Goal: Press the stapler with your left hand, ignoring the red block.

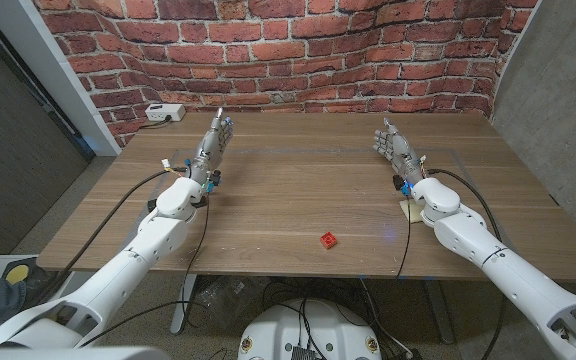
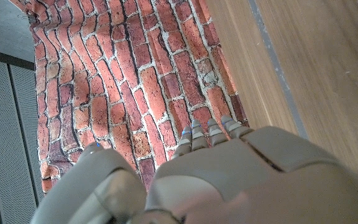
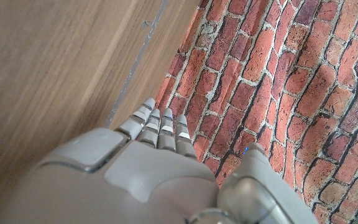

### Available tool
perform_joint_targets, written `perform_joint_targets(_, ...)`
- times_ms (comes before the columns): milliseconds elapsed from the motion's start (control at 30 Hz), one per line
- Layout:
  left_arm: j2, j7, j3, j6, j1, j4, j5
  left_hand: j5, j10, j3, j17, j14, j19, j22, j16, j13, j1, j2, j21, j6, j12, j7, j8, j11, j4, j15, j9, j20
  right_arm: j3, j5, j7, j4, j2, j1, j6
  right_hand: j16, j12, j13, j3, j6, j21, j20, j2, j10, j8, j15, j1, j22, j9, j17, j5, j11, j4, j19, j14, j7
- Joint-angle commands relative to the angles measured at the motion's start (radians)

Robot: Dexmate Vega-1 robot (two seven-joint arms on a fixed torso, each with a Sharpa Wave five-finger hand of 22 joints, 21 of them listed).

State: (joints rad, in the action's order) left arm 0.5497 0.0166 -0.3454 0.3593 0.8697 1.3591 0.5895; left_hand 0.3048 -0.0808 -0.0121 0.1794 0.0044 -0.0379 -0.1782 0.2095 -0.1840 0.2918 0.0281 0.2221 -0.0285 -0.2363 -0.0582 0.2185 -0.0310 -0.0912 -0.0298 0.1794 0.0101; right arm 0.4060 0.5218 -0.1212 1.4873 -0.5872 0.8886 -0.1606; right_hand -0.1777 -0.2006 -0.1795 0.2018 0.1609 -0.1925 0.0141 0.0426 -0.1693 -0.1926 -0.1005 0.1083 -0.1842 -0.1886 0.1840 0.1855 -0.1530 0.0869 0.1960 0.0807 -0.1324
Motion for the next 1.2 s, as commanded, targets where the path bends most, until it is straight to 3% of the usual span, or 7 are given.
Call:
perform_joint_targets(33,0.000,-0.019,0.026,0.057,0.013,-0.026,0.014,0.007,-0.069,-0.001,0.003,0.065,0.061,-0.001,0.013,-0.004,0.017,-0.009,0.016,-0.056,-0.015,-0.011,0.013,0.005,0.010,0.003,0.005,-0.005,0.006,-0.039,-0.048,0.063,-0.012,0.021,0.025,-0.007,-0.007,-0.005,0.007,0.011,-0.004,-0.003,0.003,-0.010,-0.005,-0.009,0.008,-0.001,-0.001,0.003,0.006,-0.002,-0.002,0.002,0.000,-0.001)
perform_joint_targets(300,0.019,-0.066,0.034,0.093,0.021,-0.037,0.021,0.008,-0.089,-0.002,0.002,0.077,0.089,0.000,0.008,-0.004,0.027,-0.013,0.020,-0.080,-0.015,-0.020,0.016,-0.002,0.014,-0.004,0.005,0.010,0.009,-0.056,-0.039,0.073,-0.012,0.022,-0.001,-0.007,-0.008,-0.005,0.007,0.016,-0.004,-0.006,0.001,-0.011,-0.006,-0.011,0.009,-0.001,-0.001,0.003,0.005,-0.002,0.000,-0.001,0.000,0.001)
perform_joint_targets(700,0.061,-0.100,0.038,0.098,0.021,-0.059,0.006,0.009,-0.107,-0.003,0.002,0.098,0.102,0.000,0.009,-0.004,0.036,-0.016,0.018,-0.104,-0.015,-0.025,0.018,0.004,0.017,0.001,0.005,0.003,0.008,-0.066,-0.049,0.105,-0.023,0.016,0.038,-0.008,-0.011,-0.005,0.004,0.023,-0.005,-0.008,-0.006,-0.019,-0.008,-0.010,0.010,-0.001,-0.001,0.002,0.004,0.001,0.003,-0.002,0.001,0.003)
perform_joint_targets(1200,0.126,-0.038,0.094,0.110,0.138,0.047,-0.001,0.010,-0.135,-0.006,0.002,0.122,0.123,0.000,0.007,-0.004,0.046,-0.019,0.017,-0.144,-0.016,-0.023,0.024,0.004,0.020,0.001,0.005,0.002,0.018,-0.058,-0.033,0.101,-0.024,-0.008,0.081,-0.009,-0.014,-0.006,0.003,0.027,-0.007,-0.008,-0.008,-0.025,-0.009,-0.010,0.012,-0.001,-0.001,0.002,0.004,0.003,0.005,0.001,0.005,0.002)
